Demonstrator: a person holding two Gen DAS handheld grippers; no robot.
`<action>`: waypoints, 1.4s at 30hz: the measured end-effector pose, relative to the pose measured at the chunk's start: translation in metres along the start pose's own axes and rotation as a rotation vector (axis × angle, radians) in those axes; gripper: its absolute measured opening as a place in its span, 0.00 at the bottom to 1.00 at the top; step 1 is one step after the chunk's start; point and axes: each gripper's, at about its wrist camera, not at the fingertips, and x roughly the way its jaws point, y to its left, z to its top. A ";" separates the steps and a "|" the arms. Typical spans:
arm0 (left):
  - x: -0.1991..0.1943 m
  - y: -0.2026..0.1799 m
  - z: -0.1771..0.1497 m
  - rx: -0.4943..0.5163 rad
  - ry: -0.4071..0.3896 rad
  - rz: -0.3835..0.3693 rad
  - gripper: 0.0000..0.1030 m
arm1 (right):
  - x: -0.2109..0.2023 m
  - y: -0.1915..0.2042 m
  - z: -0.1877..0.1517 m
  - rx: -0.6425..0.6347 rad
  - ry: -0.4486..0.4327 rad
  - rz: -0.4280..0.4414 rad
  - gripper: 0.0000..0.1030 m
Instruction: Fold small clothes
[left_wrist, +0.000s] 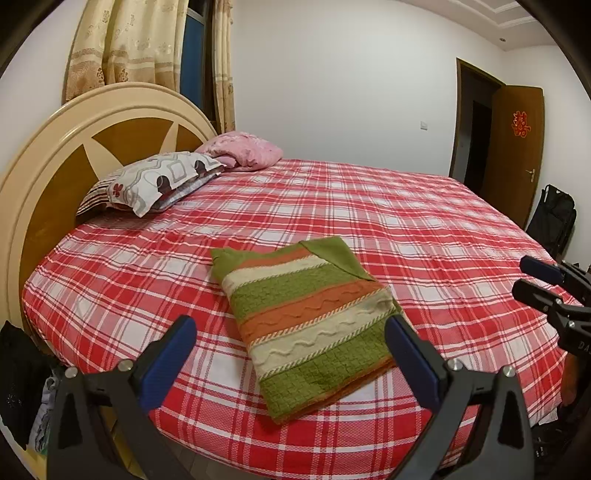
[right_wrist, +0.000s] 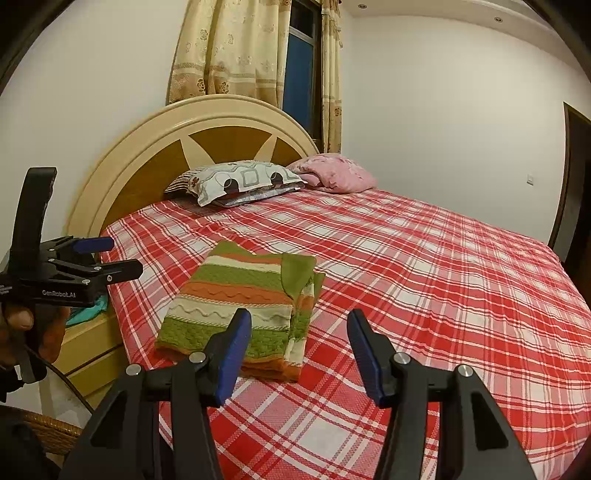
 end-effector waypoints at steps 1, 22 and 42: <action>0.000 0.000 0.000 0.001 0.000 0.001 1.00 | 0.000 0.000 0.000 0.000 0.002 0.000 0.54; 0.000 0.001 0.003 -0.005 0.010 -0.003 1.00 | -0.001 0.005 -0.002 0.007 -0.004 0.007 0.54; -0.013 -0.003 0.012 0.014 -0.051 0.036 1.00 | -0.003 0.018 -0.007 -0.013 -0.014 0.032 0.54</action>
